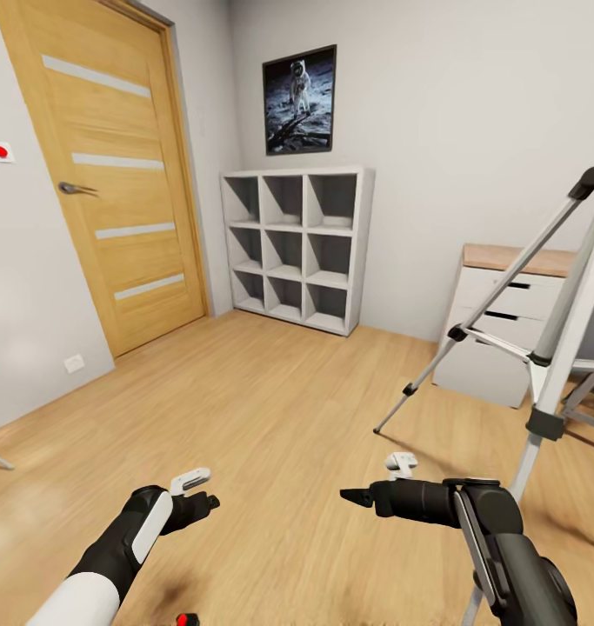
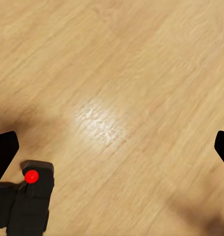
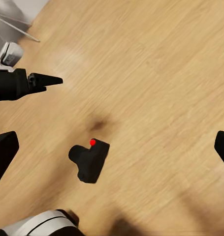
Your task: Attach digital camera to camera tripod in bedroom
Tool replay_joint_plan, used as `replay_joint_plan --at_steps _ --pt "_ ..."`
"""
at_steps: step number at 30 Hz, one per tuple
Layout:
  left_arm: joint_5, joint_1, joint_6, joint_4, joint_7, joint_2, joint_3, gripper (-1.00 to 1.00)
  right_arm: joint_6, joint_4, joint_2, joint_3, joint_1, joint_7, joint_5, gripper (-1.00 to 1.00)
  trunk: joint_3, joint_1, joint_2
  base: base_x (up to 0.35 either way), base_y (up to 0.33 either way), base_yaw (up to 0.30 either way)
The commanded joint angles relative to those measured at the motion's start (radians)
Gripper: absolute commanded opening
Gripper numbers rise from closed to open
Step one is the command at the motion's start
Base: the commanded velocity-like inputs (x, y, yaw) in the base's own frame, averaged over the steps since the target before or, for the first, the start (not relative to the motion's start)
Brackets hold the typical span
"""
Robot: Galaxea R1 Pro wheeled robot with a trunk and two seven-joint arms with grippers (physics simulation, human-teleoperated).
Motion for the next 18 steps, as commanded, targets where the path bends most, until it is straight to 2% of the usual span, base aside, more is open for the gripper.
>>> replay_joint_plan --at_steps 1,18 --pt "0.011 0.0 0.005 -0.002 0.008 0.0 0.0 1.0 0.004 -0.001 0.0 -0.001 -0.001 0.011 0.01 1.0 -0.005 0.0 -0.001 0.0 0.0 0.0" --pt "0.011 0.0 -0.002 -0.005 0.01 0.0 -0.001 1.0 0.004 -0.004 0.001 -0.001 -0.001 0.011 0.012 1.0 -0.071 0.008 -0.005 0.0 0.0 0.0"
